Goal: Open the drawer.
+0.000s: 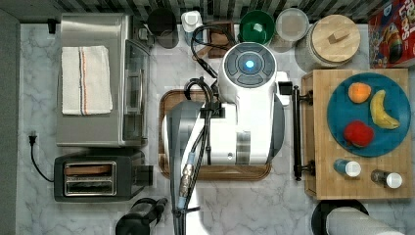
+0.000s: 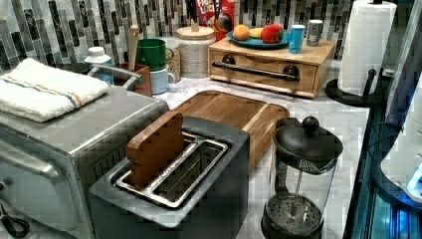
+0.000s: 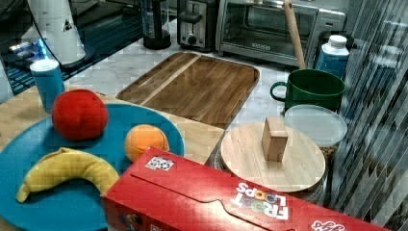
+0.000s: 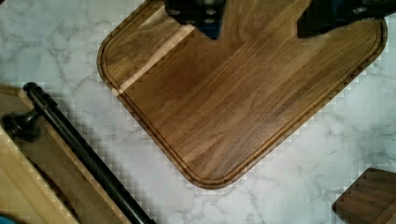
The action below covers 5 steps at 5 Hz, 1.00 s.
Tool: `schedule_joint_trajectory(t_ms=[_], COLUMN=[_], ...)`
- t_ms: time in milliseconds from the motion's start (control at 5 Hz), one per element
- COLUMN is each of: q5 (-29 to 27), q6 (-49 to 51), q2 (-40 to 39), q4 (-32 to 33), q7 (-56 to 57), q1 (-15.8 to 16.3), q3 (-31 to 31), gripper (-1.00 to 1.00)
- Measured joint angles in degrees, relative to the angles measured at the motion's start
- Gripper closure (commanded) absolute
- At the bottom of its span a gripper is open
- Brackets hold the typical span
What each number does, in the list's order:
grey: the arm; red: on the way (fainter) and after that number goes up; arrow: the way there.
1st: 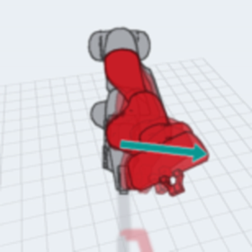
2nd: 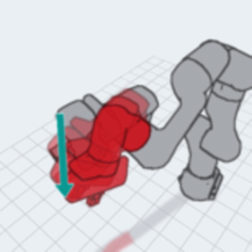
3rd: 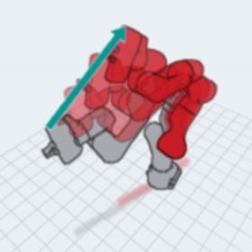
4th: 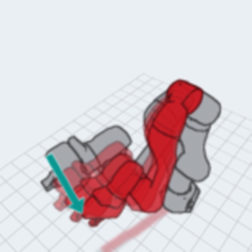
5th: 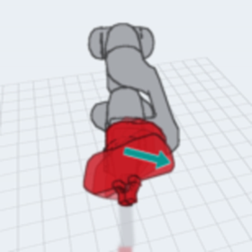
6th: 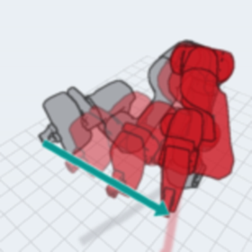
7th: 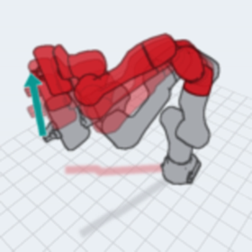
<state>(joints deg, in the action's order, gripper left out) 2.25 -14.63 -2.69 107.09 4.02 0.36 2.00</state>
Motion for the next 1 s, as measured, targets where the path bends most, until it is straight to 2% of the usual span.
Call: schedule_joint_trajectory(t_ms=[600,800,1000], q5=[-1.47,-1.12,-1.11], q6=[0.06,-0.27,-4.69], q2=[-0.10,0.29,1.48], q4=[0.62,1.57,4.98], q7=[0.84,4.26,11.90], q1=[-0.10,-0.48,-1.74], q3=[0.19,0.38,0.30], gripper=[-1.00,-1.00,-1.00])
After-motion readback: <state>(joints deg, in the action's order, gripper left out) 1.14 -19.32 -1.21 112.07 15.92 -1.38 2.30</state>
